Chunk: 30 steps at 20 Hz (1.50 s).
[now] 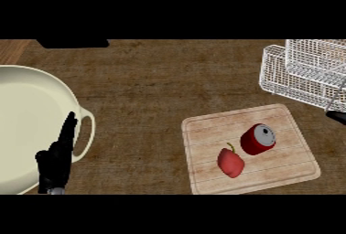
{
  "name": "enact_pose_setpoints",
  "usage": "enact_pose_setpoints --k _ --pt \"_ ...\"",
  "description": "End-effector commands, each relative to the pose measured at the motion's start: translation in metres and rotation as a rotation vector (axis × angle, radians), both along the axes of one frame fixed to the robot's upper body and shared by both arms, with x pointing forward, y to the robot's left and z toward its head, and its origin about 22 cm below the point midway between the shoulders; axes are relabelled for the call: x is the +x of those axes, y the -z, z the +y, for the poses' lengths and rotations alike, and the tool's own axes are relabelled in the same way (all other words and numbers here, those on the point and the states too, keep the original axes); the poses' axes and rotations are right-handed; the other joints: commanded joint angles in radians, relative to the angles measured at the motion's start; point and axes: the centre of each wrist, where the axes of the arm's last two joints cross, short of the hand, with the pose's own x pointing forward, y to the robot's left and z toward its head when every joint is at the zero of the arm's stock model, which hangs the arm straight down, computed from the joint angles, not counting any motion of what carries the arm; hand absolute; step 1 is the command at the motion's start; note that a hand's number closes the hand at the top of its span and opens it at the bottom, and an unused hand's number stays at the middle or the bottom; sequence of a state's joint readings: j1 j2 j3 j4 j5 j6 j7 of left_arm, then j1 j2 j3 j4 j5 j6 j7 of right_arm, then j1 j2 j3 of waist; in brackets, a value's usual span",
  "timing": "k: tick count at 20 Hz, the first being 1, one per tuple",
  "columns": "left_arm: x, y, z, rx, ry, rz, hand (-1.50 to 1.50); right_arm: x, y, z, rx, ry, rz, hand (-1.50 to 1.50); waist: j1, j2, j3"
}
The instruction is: Pick the can from the cutting board and place it in the tiered basket
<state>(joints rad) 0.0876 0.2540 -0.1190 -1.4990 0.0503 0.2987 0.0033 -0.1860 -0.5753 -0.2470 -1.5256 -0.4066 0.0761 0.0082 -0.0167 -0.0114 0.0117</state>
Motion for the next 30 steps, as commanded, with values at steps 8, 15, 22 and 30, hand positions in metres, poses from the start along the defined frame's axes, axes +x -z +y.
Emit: enact_pose_setpoints --k 8,15,22,30 --pt "-0.014 0.023 -0.024 -0.066 0.018 0.115 0.0 -0.023 -0.081 0.023 -0.688 -0.235 0.349 -1.5 -0.006 0.006 -0.016" --pt "-0.002 0.021 -0.027 -0.069 0.036 0.11 0.0 -0.041 -0.084 0.076 -0.859 -0.123 0.378 -1.5 0.009 0.011 -0.014" --pt "-0.008 0.029 -0.02 -0.07 0.044 0.127 0.0 -0.048 -0.063 0.112 -0.934 -0.081 0.416 -1.5 0.021 0.014 -0.013" --pt "0.0 0.026 -0.035 -0.04 0.076 0.112 0.0 -0.052 -0.044 0.15 -1.124 -0.062 0.535 -1.5 0.031 0.016 -0.014"
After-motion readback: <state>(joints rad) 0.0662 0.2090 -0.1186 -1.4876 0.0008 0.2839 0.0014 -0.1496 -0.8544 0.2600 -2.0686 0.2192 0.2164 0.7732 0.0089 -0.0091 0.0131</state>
